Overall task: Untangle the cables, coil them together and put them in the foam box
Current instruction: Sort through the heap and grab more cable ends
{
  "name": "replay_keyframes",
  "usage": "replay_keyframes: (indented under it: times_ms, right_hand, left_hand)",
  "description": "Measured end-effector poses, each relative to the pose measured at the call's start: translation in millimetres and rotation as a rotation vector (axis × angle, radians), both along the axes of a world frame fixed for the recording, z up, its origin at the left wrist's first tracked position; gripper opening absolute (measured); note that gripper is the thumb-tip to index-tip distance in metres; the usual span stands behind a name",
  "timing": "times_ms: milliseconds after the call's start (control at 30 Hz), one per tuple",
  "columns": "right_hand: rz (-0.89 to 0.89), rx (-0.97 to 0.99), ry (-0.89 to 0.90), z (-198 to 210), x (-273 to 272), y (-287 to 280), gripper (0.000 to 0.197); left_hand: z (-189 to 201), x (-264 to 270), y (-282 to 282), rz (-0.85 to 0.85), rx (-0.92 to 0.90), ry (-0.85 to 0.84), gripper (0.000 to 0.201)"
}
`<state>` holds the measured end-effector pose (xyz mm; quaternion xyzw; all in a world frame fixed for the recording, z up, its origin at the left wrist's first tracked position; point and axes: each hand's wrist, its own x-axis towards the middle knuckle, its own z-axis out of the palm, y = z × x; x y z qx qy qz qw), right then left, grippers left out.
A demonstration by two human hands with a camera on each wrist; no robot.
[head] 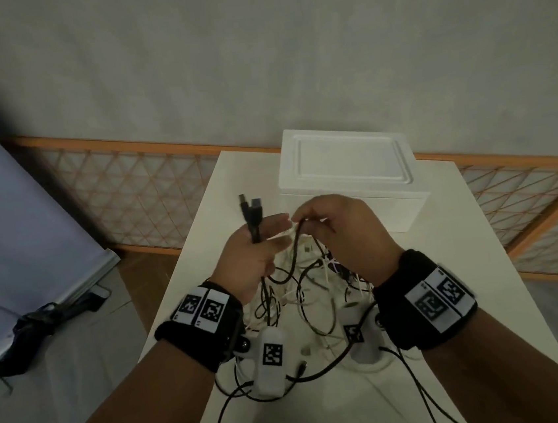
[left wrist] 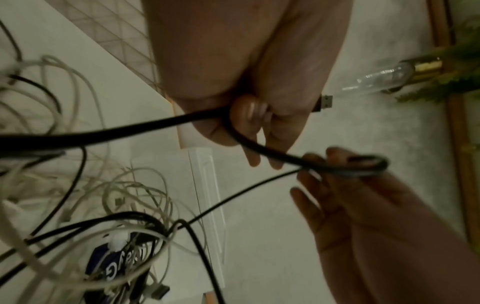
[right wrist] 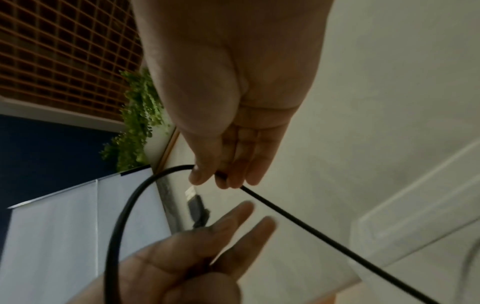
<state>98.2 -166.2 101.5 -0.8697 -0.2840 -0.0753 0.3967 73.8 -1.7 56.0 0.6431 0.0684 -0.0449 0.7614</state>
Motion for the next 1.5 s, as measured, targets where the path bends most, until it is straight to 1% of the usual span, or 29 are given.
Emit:
replay_keyframes:
  times_ms: [67, 133, 167, 233, 300, 333, 400, 433, 500, 567, 600, 633, 700, 733, 767, 800, 833, 900, 933, 1000, 1067, 1100, 1133, 1167, 1267, 1333, 1400, 1467, 1500]
  right_hand:
    - [0.031, 0.066, 0.053, 6, -2, 2, 0.014]
    - [0.015, 0.105, 0.017, 3, -2, 2, 0.014]
    - [-0.007, 0.14, -0.016, -2, 0, 0, 0.017]
    - [-0.098, 0.208, -0.01, -17, 5, -7, 0.024]
    - [-0.13, 0.146, 0.127, -31, 7, -16, 0.027]
    - [-0.072, 0.053, 0.196, -38, 6, -19, 0.025]
    - [0.032, -0.087, 0.242, -49, -1, -23, 0.006]
    - [0.019, -0.068, 0.246, -50, -4, -25, 0.006]
    - [-0.112, 0.06, 0.268, -51, -3, -38, 0.013]
    - [-0.272, 0.105, 0.256, -52, 3, -66, 0.014]
    - [-0.348, 0.041, 0.229, -54, 5, -83, 0.014]
    - [-0.416, -0.078, 0.207, -57, 8, -103, 0.013]
    - [-0.459, -0.404, 0.241, -57, 4, -133, 0.003]
    - [-0.407, -0.523, 0.311, -54, 0, -141, 0.015]
    - [-0.308, -0.566, 0.411, -52, -5, -146, 0.035]
    - [-0.207, -0.499, 0.49, -47, -11, -146, 0.052]
    - [-0.147, -0.36, 0.505, -38, -17, -138, 0.061]
    - [-0.135, -0.071, 0.425, -21, -30, -108, 0.066]
    - [-0.129, -0.017, 0.403, -14, -36, -85, 0.071]
    - [-0.048, -0.068, 0.418, -12, -42, -40, 0.081]
    - [0.069, 0.032, 0.523, -23, -46, -8, 0.08]
    - [0.057, 0.115, 0.597, -29, -46, -2, 0.078]
    - [0.024, 0.13, 0.649, -34, -47, -1, 0.075]
    - [0.022, 0.071, 0.675, -39, -48, -3, 0.068]
    - [0.118, -0.118, 0.63, -49, -57, -20, 0.016]
    - [0.123, -0.155, 0.584, -55, -60, -38, 0.019]
    - [0.062, -0.144, 0.624, -58, -60, -64, 0.027]
    - [-0.048, -0.097, 0.718, -58, -61, -91, 0.042]
    - [-0.103, -0.137, 0.734, -58, -61, -102, 0.05]
  left_hand:
    - [10, 1, -13, -0.108, 0.086, -0.018, 0.013]
    - [18, 4, -24, -0.102, 0.175, -0.046, 0.021]
    - [21, 5, -27, -0.087, 0.185, -0.08, 0.018]
    - [30, 7, -30, -0.023, 0.084, -0.121, 0.012]
    - [35, 9, -31, 0.015, -0.013, -0.142, 0.012]
    - [37, 10, -31, 0.01, -0.018, -0.156, 0.012]
    - [36, 10, -31, -0.04, -0.003, -0.155, 0.011]
    - [34, 10, -30, -0.056, 0.0, -0.14, 0.012]
    - [26, 12, -22, -0.01, -0.032, -0.09, 0.014]
    - [15, 13, -7, 0.109, -0.139, -0.008, 0.016]
    - [10, 13, 2, 0.17, -0.217, 0.039, 0.02]
    - [4, 14, 13, 0.225, -0.295, 0.083, 0.025]
    - [0, 10, 28, 0.278, -0.386, 0.146, 0.034]
    - [-1, 8, 31, 0.277, -0.399, 0.161, 0.037]
    - [-2, 6, 31, 0.261, -0.393, 0.169, 0.04]
    - [-1, 4, 28, 0.238, -0.375, 0.175, 0.042]
    - [0, 2, 22, 0.216, -0.356, 0.174, 0.044]
    - [3, -2, 0, 0.163, -0.342, 0.168, 0.047]
    - [6, -5, -13, 0.124, -0.346, 0.164, 0.049]
    - [13, -11, -38, 0.046, -0.281, 0.145, 0.056]
    - [21, -13, -49, 0.016, -0.228, 0.109, 0.061]
    - [25, -12, -47, 0.01, -0.291, 0.079, 0.059]
    - [28, -10, -42, 0.01, -0.403, 0.044, 0.057]
    - [31, -7, -33, 0.016, -0.512, 0.009, 0.057]
    - [36, -4, -5, 0.084, -0.668, -0.039, 0.064]
    - [34, -4, 14, 0.161, -0.735, -0.009, 0.062]
    - [25, -6, 38, 0.244, -0.798, 0.058, 0.057]
    - [10, -9, 58, 0.271, -0.767, 0.14, 0.057]
    - [1, -12, 63, 0.272, -0.734, 0.192, 0.057]
